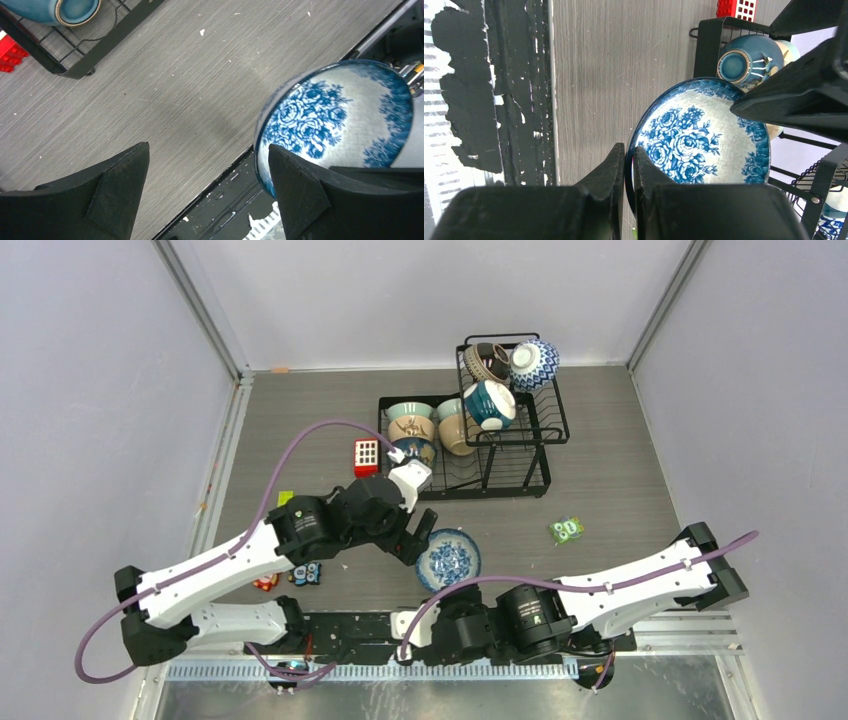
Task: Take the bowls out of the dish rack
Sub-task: Place the bowl at the center of the board.
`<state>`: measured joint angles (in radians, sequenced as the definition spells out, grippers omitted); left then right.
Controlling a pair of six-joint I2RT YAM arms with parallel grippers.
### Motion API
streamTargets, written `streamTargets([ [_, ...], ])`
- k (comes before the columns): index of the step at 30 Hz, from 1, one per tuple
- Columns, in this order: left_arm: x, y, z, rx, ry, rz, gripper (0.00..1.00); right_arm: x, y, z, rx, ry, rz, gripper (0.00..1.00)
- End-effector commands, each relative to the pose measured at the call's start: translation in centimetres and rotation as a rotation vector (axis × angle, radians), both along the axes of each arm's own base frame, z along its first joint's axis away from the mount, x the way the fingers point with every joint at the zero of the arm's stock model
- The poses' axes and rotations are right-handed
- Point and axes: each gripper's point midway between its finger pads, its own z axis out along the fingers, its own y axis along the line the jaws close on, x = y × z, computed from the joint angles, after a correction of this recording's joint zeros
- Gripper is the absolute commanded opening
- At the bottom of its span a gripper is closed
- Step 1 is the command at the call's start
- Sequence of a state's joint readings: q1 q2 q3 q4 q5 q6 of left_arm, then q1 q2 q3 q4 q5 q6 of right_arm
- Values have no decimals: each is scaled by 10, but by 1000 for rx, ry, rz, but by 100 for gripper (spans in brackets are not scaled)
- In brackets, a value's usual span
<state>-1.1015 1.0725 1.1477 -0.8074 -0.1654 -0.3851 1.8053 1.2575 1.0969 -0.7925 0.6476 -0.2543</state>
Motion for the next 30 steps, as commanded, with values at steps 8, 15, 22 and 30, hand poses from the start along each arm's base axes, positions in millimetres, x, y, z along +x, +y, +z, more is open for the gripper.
streamTargets([
  [8, 3, -9, 2, 52, -13, -12, 79, -3, 9, 30, 95, -19, -7, 1],
  [15, -5, -21, -6, 38, 24, -46, 70, -2, 10, 31, 111, -27, -7, 1],
  [22, -9, -25, -14, 46, 41, -55, 58, -2, 10, 30, 102, -39, -4, 1],
  [30, -13, -29, -19, 45, 63, -74, 28, -2, 11, 27, 96, -38, 0, 1],
])
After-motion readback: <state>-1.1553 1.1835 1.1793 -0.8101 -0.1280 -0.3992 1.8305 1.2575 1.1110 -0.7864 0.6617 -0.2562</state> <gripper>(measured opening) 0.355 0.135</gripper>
